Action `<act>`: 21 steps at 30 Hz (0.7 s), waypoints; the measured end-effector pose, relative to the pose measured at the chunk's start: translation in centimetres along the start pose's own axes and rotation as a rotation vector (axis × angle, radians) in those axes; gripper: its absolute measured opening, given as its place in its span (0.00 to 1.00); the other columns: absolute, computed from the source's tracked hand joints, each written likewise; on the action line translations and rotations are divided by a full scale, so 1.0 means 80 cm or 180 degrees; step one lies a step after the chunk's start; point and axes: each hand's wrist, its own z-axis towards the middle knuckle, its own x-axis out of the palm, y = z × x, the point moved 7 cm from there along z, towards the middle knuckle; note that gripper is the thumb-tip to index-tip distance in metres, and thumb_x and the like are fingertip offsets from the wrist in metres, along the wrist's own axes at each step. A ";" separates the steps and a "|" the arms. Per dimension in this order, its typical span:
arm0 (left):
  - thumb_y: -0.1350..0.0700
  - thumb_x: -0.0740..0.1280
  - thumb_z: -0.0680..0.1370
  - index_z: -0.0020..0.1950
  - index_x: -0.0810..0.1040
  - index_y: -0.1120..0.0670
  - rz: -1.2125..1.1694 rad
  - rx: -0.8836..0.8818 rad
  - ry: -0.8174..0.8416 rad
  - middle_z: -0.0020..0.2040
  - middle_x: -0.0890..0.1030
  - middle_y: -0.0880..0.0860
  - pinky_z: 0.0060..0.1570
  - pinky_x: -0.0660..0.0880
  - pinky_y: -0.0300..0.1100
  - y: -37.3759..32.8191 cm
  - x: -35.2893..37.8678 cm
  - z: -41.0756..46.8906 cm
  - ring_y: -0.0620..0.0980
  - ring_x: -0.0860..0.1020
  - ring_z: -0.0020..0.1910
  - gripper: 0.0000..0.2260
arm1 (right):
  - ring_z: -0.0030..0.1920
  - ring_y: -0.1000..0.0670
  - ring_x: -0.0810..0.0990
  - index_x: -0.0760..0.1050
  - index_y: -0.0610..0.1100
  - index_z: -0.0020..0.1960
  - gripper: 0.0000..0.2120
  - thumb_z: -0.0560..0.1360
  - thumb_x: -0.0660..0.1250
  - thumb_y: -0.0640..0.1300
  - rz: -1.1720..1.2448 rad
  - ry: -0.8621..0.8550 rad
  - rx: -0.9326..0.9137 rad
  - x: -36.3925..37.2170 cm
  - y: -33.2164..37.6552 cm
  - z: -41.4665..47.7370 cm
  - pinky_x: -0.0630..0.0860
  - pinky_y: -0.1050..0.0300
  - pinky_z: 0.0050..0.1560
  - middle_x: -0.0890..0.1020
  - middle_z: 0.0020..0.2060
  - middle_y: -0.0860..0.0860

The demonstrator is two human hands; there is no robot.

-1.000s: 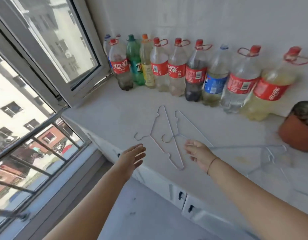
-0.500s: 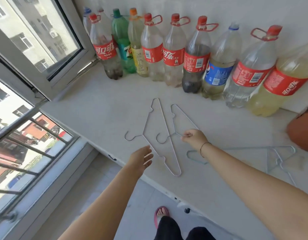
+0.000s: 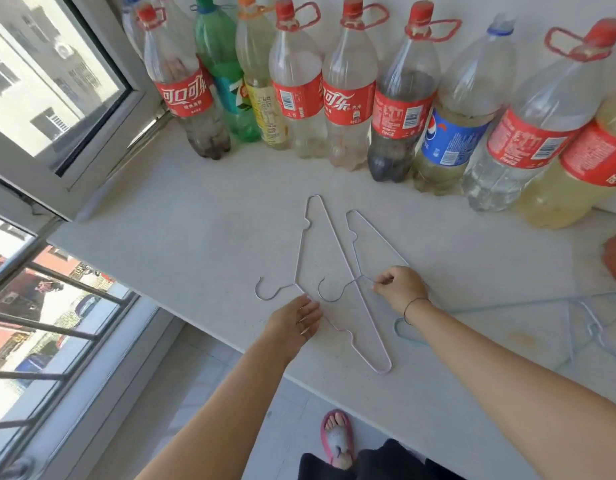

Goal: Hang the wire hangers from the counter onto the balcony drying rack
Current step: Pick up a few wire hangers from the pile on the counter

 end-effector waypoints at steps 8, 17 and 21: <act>0.59 0.66 0.77 0.49 0.78 0.59 -0.0037 -0.0186 0.0148 0.42 0.81 0.55 0.40 0.75 0.42 0.002 0.015 0.006 0.51 0.79 0.39 0.05 | 0.46 0.42 0.83 0.75 0.46 0.36 0.07 0.71 0.70 0.43 0.0857 0.0651 0.0028 0.022 0.031 -0.006 0.79 0.45 0.53 0.82 0.33 0.48; 0.63 0.63 0.76 0.44 0.76 0.59 -0.0124 0.0252 -0.0520 0.43 0.79 0.55 0.42 0.74 0.41 -0.009 -0.009 0.005 0.50 0.78 0.43 0.03 | 0.50 0.42 0.82 0.73 0.45 0.38 0.06 0.73 0.68 0.43 0.1118 0.0637 0.0098 0.025 0.037 -0.018 0.77 0.44 0.57 0.83 0.39 0.44; 0.61 0.62 0.78 0.52 0.77 0.61 -0.0350 0.0115 -0.0350 0.46 0.80 0.55 0.44 0.73 0.43 -0.011 -0.004 0.004 0.51 0.78 0.43 0.06 | 0.49 0.43 0.83 0.73 0.45 0.38 0.06 0.73 0.68 0.42 0.1111 0.0618 0.0098 0.029 0.036 -0.017 0.77 0.44 0.57 0.82 0.38 0.45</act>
